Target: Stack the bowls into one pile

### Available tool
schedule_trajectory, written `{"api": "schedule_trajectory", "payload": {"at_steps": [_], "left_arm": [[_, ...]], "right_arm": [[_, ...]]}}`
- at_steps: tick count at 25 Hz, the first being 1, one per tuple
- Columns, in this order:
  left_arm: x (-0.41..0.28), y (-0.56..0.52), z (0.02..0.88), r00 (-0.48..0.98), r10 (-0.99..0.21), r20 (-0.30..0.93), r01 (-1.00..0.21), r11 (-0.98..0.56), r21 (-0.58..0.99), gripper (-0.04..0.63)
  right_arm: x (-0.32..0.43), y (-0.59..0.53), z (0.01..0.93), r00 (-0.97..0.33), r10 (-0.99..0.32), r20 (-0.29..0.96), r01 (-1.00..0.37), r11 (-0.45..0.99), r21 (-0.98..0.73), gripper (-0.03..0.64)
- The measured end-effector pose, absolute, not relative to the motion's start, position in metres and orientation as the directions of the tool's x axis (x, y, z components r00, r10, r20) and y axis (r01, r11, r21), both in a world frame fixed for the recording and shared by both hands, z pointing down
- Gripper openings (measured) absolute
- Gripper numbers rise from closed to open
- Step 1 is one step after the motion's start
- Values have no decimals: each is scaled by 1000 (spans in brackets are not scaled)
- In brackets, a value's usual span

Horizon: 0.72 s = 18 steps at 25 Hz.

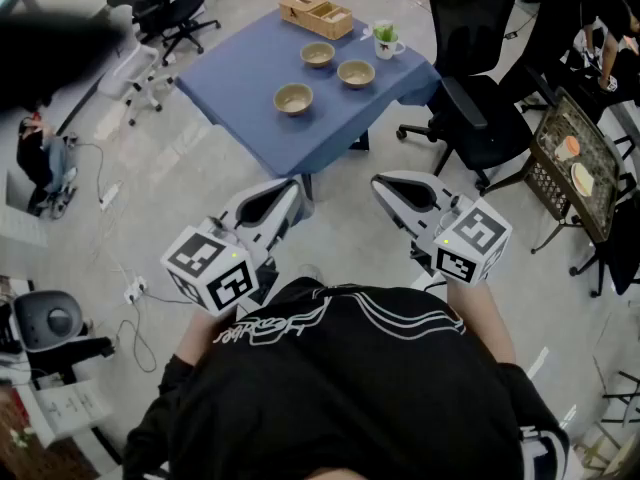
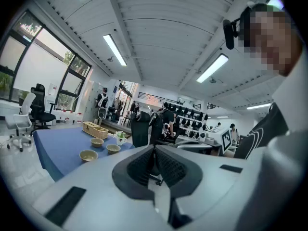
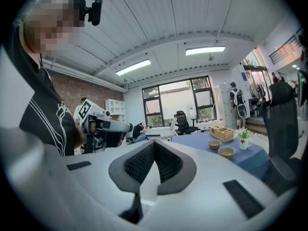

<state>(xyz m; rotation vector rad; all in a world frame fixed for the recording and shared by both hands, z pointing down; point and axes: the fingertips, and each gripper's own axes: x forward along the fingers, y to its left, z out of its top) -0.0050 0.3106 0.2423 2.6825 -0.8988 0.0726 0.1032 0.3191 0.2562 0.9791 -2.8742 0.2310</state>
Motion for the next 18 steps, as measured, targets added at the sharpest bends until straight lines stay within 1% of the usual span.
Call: {"api": "schedule_trajectory", "payload": {"at_steps": [8, 12, 15, 18], "left_arm": [[0, 316, 247, 823, -553, 129, -558, -747, 360, 32], [-1, 312, 251, 823, -551, 139, -561, -749, 351, 31], [-3, 307, 252, 823, -551, 136, -560, -747, 358, 31], [0, 294, 258, 822, -551, 144, -562, -744, 360, 31]], "right_arm": [[114, 326, 260, -777, -612, 148, -628, 770, -113, 26], [115, 323, 264, -771, -619, 147, -636, 761, -132, 26], [118, 314, 264, -746, -655, 124, -666, 730, -150, 26], [125, 297, 273, -723, -677, 139, -691, 704, -163, 29]]}}
